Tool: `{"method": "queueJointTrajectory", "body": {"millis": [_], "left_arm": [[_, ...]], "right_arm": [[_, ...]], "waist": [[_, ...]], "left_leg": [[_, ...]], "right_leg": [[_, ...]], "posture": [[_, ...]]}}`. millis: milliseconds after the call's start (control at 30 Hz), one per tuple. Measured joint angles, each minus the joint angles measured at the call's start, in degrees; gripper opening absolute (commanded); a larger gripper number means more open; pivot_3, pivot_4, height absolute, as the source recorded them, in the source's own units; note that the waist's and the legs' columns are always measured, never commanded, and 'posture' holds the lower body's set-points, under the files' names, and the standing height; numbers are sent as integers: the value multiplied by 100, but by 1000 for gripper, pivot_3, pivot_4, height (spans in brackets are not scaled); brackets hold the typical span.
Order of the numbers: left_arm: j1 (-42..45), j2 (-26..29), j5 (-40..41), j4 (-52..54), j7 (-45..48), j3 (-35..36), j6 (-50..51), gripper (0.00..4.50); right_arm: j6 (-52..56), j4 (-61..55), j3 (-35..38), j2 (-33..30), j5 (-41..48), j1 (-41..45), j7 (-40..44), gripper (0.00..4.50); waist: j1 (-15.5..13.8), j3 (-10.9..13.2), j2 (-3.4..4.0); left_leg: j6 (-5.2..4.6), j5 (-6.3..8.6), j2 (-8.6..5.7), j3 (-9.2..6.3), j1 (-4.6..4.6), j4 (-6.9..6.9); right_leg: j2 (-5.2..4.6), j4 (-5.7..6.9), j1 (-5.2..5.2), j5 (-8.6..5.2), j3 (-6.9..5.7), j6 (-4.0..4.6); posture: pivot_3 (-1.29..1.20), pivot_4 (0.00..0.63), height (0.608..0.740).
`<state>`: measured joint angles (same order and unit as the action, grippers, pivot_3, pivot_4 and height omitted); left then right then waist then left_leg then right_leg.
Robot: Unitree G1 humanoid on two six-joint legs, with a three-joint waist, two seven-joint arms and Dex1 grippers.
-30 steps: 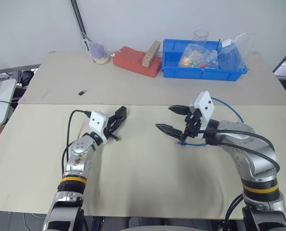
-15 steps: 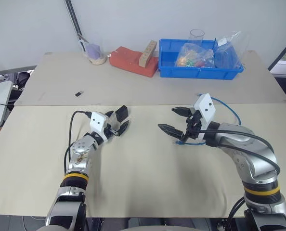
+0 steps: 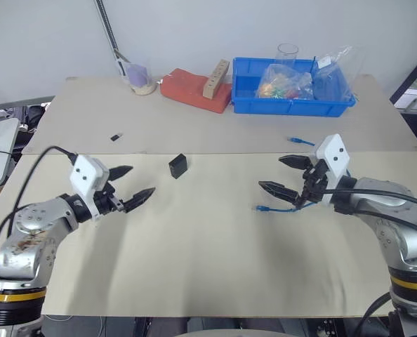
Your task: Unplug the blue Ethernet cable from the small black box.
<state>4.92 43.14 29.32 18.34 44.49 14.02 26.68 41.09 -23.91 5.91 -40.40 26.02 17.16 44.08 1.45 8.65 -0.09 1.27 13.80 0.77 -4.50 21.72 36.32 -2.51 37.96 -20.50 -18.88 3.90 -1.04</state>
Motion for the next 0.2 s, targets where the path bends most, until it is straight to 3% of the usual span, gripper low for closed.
{"method": "queueJointTrajectory", "body": {"millis": [200], "left_arm": [[-96, 22, -1, 351, -187, -3, 282, 4474]], "right_arm": [[-158, 225, 1, 50, -8, 5, -84, 4500]], "waist": [[36, 0, 0]], "left_leg": [[0, 0, 4, 3, -8, -9]], "right_leg": [[6, 2, -3, 0, 4, 1]], "posture": [[0, 150, 740]]}}
